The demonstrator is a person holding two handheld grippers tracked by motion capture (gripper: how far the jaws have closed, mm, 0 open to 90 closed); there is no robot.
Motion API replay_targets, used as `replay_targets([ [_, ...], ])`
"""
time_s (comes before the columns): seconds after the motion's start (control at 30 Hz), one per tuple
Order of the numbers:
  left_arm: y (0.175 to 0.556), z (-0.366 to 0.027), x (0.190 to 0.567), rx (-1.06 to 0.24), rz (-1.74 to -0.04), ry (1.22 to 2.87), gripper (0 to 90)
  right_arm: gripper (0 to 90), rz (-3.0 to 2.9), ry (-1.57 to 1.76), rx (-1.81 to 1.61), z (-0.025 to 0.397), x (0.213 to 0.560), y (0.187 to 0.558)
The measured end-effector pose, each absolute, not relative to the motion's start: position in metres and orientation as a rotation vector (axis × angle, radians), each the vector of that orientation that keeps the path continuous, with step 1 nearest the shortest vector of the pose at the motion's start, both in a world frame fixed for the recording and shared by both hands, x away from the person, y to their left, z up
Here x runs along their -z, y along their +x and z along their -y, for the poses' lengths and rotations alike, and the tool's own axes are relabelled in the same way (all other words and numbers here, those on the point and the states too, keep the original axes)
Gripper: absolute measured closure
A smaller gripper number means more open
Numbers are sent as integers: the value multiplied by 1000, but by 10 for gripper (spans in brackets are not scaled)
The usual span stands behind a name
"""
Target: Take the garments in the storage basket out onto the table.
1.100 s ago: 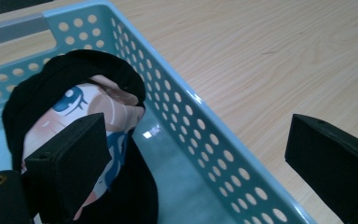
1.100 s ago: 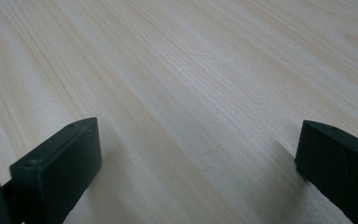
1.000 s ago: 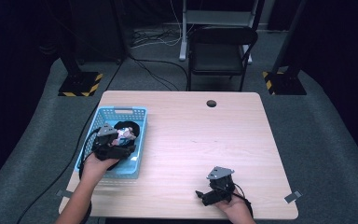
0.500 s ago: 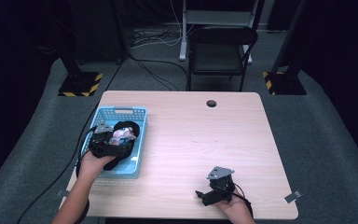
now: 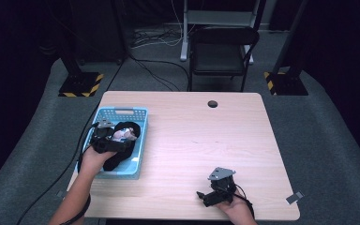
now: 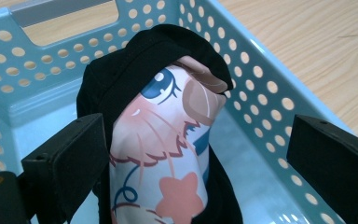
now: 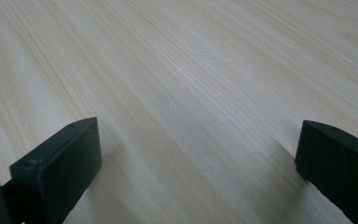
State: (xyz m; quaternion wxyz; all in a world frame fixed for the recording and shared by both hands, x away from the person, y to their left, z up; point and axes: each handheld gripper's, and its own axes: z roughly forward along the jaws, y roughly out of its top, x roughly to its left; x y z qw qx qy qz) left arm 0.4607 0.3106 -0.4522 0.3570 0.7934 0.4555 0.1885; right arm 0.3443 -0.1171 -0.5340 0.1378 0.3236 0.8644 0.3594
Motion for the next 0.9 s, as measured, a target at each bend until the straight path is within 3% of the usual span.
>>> replay_targets([
  [0.9,484,-313,474,-452,-1266,2127,39,0,-2500,936,-1040,117,534,344],
])
